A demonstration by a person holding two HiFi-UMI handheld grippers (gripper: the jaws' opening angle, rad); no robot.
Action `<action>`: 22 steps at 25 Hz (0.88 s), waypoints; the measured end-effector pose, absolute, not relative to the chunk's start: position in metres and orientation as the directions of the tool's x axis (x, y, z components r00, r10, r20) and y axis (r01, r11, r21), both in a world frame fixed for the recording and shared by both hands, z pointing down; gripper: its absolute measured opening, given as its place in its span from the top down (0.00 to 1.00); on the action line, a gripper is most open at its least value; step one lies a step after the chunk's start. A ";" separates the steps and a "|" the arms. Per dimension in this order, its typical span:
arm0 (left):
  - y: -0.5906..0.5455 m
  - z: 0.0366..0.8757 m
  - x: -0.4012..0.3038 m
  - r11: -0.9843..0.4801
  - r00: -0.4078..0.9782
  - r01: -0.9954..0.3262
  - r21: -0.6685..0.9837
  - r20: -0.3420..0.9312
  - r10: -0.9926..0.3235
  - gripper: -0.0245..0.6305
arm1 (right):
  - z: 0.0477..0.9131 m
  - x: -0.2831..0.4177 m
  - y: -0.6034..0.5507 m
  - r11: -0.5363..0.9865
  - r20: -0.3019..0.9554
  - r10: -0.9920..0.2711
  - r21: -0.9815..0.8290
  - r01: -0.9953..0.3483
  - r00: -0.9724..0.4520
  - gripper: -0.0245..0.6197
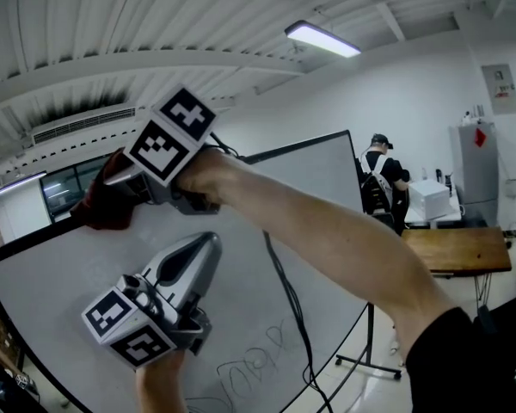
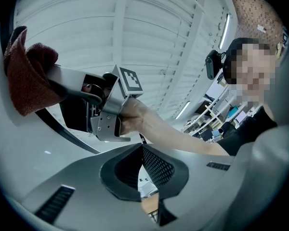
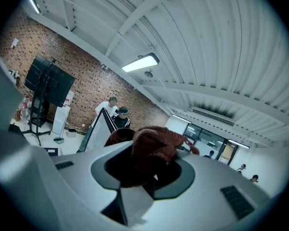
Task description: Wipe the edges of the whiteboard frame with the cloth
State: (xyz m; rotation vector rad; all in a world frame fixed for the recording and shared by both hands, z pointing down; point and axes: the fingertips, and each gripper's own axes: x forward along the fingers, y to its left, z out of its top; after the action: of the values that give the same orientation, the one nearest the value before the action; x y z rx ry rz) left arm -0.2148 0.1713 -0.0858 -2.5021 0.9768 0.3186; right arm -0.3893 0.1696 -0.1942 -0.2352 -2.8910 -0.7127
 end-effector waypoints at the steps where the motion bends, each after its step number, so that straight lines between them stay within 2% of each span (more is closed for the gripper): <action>1: 0.172 -0.086 -0.214 -0.653 0.723 -0.689 -0.313 -0.357 -0.592 0.98 | -0.194 -0.390 0.169 0.873 0.187 0.112 0.450 0.187 -0.976 0.75; 7: 0.166 -0.085 -0.215 -0.639 0.706 -0.707 -0.303 -0.359 -0.611 0.98 | -0.192 -0.393 0.159 0.874 0.189 0.121 0.445 0.195 -0.974 0.75; 13: 0.114 -0.074 -0.165 -0.647 0.698 -0.713 -0.269 -0.349 -0.625 0.98 | -0.192 -0.342 0.108 0.887 0.171 0.139 0.416 0.200 -0.975 0.75; 22: 0.092 -0.076 -0.147 -0.688 0.734 -0.675 -0.267 -0.340 -0.588 0.98 | -0.193 -0.326 0.082 0.898 0.169 0.131 0.397 0.189 -0.977 0.75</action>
State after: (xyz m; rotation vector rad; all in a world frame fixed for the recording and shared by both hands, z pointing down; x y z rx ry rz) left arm -0.1470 0.0922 -0.0757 -2.5615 0.9739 0.3205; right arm -0.3265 0.0822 -0.1931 -0.2479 -2.9257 -0.6321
